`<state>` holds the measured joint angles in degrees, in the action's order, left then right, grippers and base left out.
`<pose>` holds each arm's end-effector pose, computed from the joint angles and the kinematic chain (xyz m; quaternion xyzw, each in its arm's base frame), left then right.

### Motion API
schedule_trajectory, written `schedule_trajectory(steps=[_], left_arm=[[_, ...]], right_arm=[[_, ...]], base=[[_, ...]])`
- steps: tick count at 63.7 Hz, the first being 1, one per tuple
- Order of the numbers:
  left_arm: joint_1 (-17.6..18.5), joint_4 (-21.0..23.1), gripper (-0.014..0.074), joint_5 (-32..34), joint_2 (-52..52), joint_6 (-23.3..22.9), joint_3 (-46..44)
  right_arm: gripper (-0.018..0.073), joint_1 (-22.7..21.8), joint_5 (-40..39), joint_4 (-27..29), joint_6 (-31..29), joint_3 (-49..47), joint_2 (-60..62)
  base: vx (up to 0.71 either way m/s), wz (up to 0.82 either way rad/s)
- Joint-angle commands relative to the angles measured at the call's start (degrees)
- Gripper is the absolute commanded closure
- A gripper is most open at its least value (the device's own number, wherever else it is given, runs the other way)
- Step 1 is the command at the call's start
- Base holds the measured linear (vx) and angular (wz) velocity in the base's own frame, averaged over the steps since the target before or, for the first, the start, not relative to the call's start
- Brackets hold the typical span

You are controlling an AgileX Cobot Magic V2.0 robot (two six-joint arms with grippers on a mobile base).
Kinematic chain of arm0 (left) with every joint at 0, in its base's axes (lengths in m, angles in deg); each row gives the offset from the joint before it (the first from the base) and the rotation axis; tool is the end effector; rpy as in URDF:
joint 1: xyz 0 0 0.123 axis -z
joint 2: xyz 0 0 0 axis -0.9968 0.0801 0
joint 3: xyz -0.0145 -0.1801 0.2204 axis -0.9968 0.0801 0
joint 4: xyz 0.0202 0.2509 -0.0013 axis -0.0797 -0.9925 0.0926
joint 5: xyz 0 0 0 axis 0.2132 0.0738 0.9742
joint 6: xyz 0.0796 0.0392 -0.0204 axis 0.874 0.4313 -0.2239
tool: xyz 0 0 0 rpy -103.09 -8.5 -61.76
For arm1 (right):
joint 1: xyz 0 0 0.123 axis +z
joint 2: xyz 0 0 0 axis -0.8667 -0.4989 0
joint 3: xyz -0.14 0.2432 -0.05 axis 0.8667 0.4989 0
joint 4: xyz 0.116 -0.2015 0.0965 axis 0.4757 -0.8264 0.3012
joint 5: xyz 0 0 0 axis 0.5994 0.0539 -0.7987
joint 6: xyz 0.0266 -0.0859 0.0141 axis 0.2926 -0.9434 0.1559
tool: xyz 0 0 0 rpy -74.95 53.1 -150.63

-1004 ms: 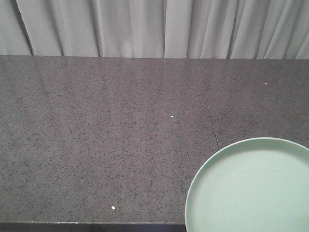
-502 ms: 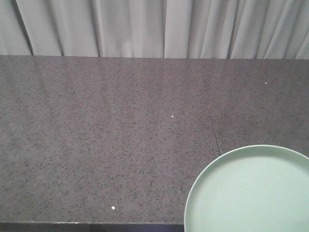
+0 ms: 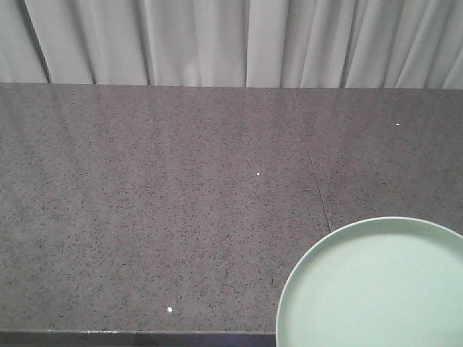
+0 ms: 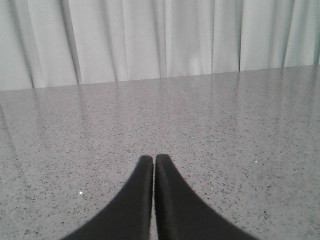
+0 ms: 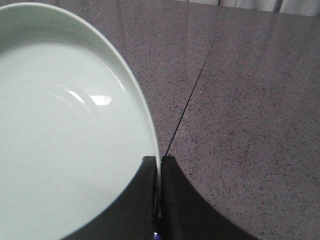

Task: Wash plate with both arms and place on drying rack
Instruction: 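Drive backward and turn away from the counter holding the plate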

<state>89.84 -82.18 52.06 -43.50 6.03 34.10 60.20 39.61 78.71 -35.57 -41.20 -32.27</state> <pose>0.0566 -0.0036 0.1941 0.0236 0.7226 -0.0251 0.6904 0.0285 0.0277 0.3237 -0.1150 0.8347 0.1101 0.5273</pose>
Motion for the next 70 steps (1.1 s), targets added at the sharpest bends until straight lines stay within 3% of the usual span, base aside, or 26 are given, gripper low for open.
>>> schedule_trajectory(steps=[1, 36, 70], left_arm=[[0.21, 0.43, 0.0602, 4.15, -0.89, -0.63, 1.23], [0.21, 0.43, 0.0602, 4.15, -0.89, -0.63, 1.23], [0.21, 0.43, 0.0602, 4.15, -0.89, -0.63, 1.23]], right_arm=[[0.0561, 0.03, -3.70, 1.13, 0.06, -1.37, -0.94], [0.0561, 0.03, -3.70, 1.13, 0.06, -1.37, -0.94], [0.0561, 0.03, -3.65, 1.13, 0.06, -1.37, -0.94]], base=[[0.00, -0.01], [-0.04, 0.11], [-0.10, 0.42]])
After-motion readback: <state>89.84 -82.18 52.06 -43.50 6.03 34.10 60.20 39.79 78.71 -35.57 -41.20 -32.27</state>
